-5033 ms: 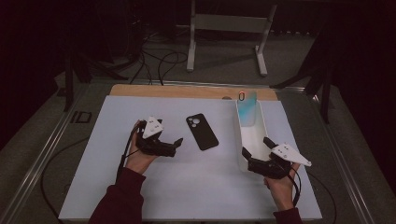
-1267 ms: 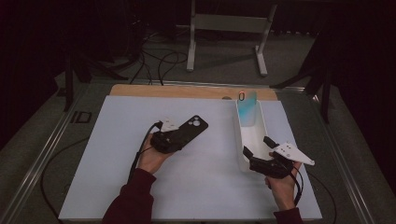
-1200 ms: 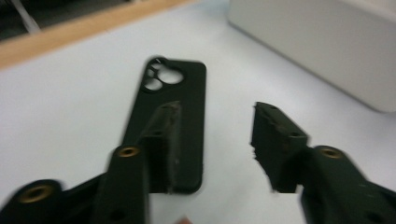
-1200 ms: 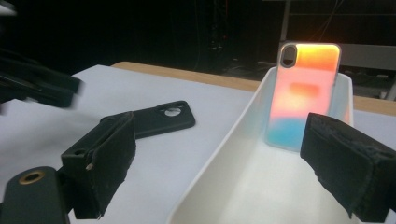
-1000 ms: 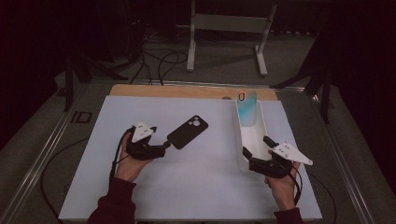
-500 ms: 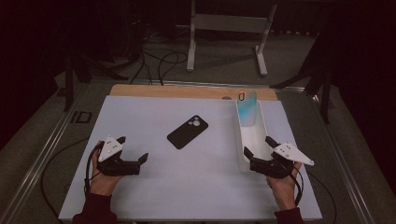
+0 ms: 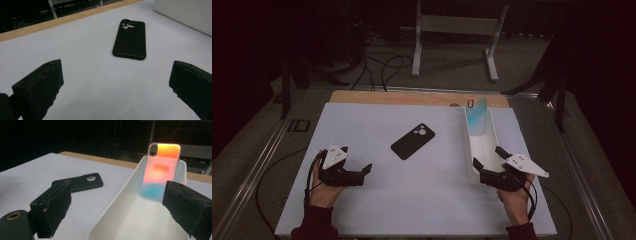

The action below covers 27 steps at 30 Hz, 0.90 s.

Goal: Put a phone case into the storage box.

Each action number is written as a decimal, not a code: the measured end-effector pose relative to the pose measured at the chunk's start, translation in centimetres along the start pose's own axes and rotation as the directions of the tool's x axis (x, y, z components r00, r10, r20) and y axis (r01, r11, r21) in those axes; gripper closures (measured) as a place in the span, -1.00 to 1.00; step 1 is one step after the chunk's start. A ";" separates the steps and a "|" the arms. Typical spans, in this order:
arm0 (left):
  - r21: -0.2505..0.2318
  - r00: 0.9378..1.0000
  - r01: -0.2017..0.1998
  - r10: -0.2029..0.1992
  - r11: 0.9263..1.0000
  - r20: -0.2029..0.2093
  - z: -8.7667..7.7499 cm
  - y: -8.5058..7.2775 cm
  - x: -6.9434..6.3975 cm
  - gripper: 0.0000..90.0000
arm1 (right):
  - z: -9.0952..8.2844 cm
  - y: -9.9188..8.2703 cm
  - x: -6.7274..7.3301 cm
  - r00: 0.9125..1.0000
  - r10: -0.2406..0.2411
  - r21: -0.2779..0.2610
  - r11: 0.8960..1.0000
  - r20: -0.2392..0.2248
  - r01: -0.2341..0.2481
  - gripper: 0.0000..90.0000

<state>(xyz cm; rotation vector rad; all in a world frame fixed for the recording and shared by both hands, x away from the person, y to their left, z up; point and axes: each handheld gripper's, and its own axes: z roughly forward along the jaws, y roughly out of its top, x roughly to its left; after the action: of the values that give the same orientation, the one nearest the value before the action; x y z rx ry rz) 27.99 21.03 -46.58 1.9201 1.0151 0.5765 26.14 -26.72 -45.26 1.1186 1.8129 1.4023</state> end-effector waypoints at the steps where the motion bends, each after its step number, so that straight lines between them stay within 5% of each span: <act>1: 0.005 1.000 0.000 0.000 1.000 0.003 0.2 0.2 -0.1 -1.00 | 0.0 0.0 0.0 1.000 -0.001 0.002 1.000 0.000 0.001 -0.82; 27: 0.104 0.992 -0.106 0.099 0.989 0.076 9.4 5.6 -1.2 -1.00 | 0.0 0.3 0.0 1.000 -0.004 0.008 1.000 0.001 0.004 -0.82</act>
<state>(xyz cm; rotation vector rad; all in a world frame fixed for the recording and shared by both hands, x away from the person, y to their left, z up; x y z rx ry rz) 36.39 13.85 -46.69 2.0833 0.9232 0.5163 26.19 -26.72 -44.97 1.1187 1.8204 1.3936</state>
